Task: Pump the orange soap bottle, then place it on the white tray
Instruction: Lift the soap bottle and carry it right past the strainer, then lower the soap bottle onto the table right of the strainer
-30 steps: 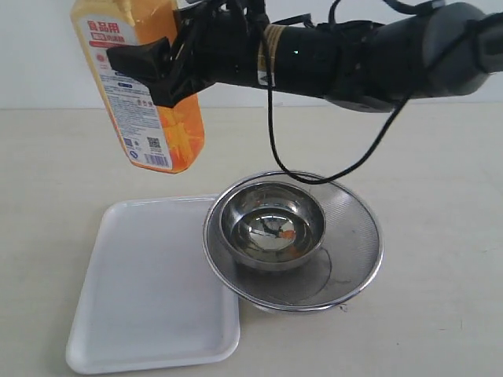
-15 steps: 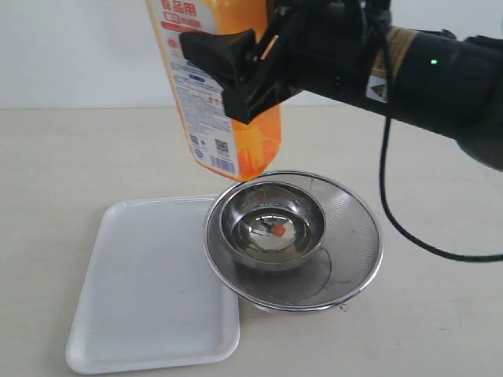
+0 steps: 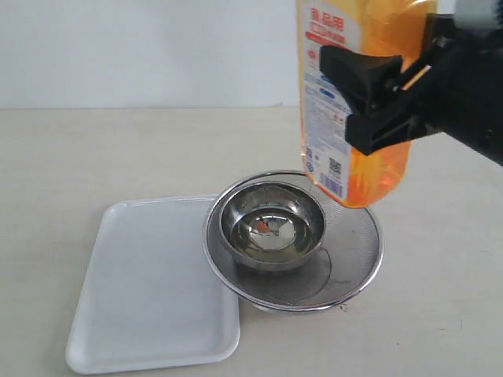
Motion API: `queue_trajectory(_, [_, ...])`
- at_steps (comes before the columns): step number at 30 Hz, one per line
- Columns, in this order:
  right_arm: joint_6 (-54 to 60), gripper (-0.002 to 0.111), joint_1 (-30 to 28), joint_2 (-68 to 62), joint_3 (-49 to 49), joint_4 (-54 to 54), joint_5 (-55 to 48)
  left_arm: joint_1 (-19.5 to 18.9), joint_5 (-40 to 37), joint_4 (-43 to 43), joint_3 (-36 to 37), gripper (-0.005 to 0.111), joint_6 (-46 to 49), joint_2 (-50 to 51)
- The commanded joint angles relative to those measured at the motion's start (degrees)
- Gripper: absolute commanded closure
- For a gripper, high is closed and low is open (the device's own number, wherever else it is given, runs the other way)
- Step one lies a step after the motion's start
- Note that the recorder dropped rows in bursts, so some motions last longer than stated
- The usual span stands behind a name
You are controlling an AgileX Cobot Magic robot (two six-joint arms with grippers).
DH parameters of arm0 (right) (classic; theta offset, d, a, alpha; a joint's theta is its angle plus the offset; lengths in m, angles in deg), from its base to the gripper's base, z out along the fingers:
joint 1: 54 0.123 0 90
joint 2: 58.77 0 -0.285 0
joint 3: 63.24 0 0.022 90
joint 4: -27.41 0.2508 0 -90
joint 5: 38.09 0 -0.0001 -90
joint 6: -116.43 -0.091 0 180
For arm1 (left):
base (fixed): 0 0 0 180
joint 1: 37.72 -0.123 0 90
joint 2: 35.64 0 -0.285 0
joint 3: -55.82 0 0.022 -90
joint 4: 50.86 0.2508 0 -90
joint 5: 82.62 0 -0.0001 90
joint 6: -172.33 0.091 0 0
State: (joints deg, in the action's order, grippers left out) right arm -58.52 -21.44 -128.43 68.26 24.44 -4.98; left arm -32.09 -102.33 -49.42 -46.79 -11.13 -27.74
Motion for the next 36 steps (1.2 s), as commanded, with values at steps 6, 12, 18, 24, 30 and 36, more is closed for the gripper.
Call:
queue_trajectory(6, [21.8, 0.108, 0.0, 7.3, -7.7, 27.2, 9.1, 0.3, 0.2, -0.1, -0.2, 0.102, 0.1, -0.1])
queue_trajectory(12, [21.9, 0.108, 0.0, 7.3, -11.8, 32.8, 16.1, 0.3, 0.2, -0.1, -0.2, 0.102, 0.1, -0.1])
queue_trajectory(18, [21.9, 0.108, 0.0, 6.6, -14.6, 34.2, 19.9, 0.3, 0.2, -0.1, -0.2, 0.102, 0.1, -0.1])
queue_trajectory(24, [19.4, 0.108, 0.0, -1.0, -16.1, 34.2, 27.5, 0.3, 0.2, -0.1, -0.2, 0.102, 0.1, -0.1])
queue_trajectory(30, [12.0, 0.108, 0.0, -13.3, -16.1, 33.8, 36.9, 0.3, 0.2, -0.1, -0.2, 0.102, 0.1, -0.1])
queue_trajectory(36, [0.7, 0.108, -7.0, -23.4, -15.4, 26.1, 36.9, 0.3, 0.2, -0.1, -0.2, 0.102, 0.1, -0.1])
